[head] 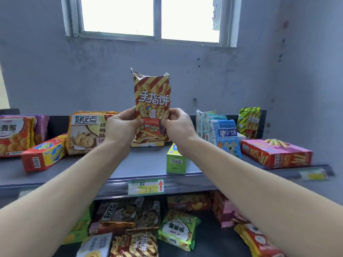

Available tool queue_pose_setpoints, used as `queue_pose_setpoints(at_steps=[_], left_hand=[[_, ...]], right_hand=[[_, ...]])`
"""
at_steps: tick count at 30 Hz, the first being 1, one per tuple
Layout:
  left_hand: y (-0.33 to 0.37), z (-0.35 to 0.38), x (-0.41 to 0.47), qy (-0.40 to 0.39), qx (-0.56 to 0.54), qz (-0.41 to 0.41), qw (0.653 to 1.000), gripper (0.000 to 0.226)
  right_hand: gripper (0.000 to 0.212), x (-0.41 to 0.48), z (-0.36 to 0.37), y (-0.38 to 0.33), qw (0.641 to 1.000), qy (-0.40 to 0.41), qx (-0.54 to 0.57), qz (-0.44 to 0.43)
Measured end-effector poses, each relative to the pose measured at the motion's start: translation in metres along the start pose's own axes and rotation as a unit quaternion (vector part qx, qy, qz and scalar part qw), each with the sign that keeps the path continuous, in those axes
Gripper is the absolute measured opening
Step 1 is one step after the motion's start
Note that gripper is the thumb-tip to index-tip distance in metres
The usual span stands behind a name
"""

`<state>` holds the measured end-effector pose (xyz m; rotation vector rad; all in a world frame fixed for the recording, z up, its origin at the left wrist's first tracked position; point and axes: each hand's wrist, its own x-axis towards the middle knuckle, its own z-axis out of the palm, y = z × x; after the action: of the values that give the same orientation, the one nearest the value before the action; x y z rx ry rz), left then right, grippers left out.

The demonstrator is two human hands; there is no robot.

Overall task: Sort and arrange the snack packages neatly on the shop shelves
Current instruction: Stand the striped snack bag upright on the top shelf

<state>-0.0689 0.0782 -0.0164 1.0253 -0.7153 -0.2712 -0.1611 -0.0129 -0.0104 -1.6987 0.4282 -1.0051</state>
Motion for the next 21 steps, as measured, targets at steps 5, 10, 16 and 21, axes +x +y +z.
queue_pose_setpoints(at_steps=[5, 10, 16, 21], left_hand=[[-0.008, 0.049, -0.013, -0.077, -0.049, 0.017, 0.996, 0.039], [-0.027, 0.099, -0.028, -0.135, -0.09, -0.01, 0.987, 0.04], [-0.042, 0.162, -0.031, -0.178, -0.08, -0.022, 0.981, 0.034], [-0.059, 0.232, -0.016, -0.204, -0.09, -0.037, 0.974, 0.032]], right_hand=[[0.023, -0.017, -0.053, -0.007, 0.998, 0.05, 0.033, -0.033], [0.021, -0.032, -0.108, -0.002, 0.993, 0.112, 0.011, -0.044], [0.012, -0.029, -0.173, 0.004, 0.983, 0.172, 0.0, -0.058], [0.012, -0.004, -0.243, 0.006, 0.979, 0.188, 0.012, -0.073]])
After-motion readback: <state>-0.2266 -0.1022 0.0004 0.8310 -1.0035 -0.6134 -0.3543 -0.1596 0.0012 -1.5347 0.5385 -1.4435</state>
